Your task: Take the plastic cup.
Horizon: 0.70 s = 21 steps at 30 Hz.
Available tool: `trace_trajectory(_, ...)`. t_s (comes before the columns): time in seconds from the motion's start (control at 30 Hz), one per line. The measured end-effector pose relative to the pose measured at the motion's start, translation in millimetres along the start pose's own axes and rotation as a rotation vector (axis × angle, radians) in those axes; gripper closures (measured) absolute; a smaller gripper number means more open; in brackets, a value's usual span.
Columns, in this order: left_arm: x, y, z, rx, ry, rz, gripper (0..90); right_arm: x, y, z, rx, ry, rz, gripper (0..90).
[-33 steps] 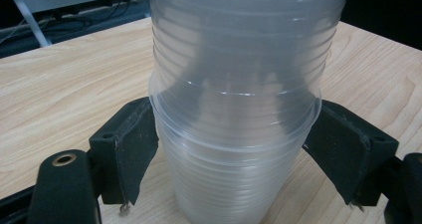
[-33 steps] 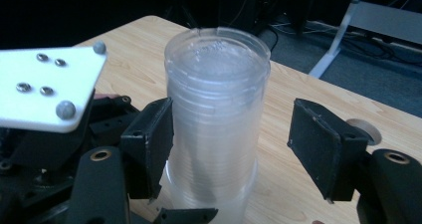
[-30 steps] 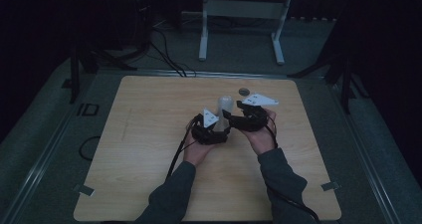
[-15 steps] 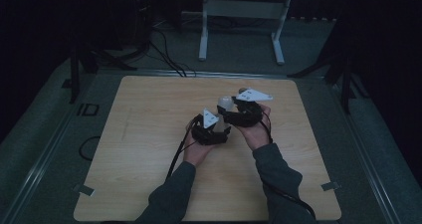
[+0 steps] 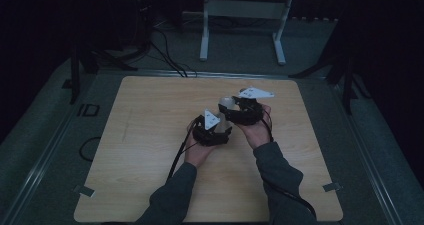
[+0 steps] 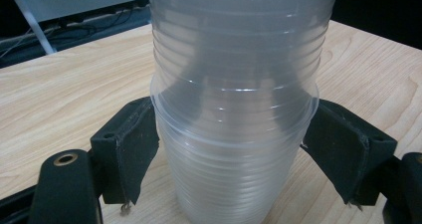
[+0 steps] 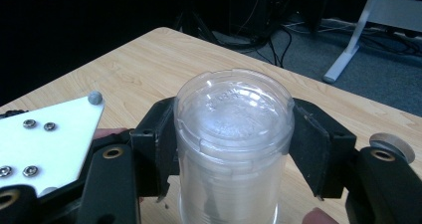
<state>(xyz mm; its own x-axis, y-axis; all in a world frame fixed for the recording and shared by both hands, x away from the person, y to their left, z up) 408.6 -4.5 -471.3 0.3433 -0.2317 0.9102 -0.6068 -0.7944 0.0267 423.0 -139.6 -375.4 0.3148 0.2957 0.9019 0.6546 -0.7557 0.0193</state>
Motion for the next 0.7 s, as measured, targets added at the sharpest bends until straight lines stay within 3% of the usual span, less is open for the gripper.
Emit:
trace_trajectory(0.4,-0.1,0.5,-0.8,0.006,0.007,0.007,22.3,4.0,-0.5,-2.3,-0.005,0.008,-0.004,39.2)
trace_trajectory(0.7,4.4,0.4,5.0,0.003,0.016,-0.016,19.3,2.7,-2.3,0.4,-0.002,0.002,0.002,39.3)
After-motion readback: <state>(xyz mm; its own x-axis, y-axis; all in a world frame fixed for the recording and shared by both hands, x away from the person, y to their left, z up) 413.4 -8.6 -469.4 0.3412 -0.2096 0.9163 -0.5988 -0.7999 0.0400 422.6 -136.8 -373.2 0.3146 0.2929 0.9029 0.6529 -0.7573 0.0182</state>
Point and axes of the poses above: each handheld gripper's, and its own axes: z roughly forward along the jaws, x roughly out of its top, y roughly to its right, the point moved 2 cm from there along z, roughly forward along the jaws, and after that the axes turned 3 degrees about -z, right-handed, at the moved point
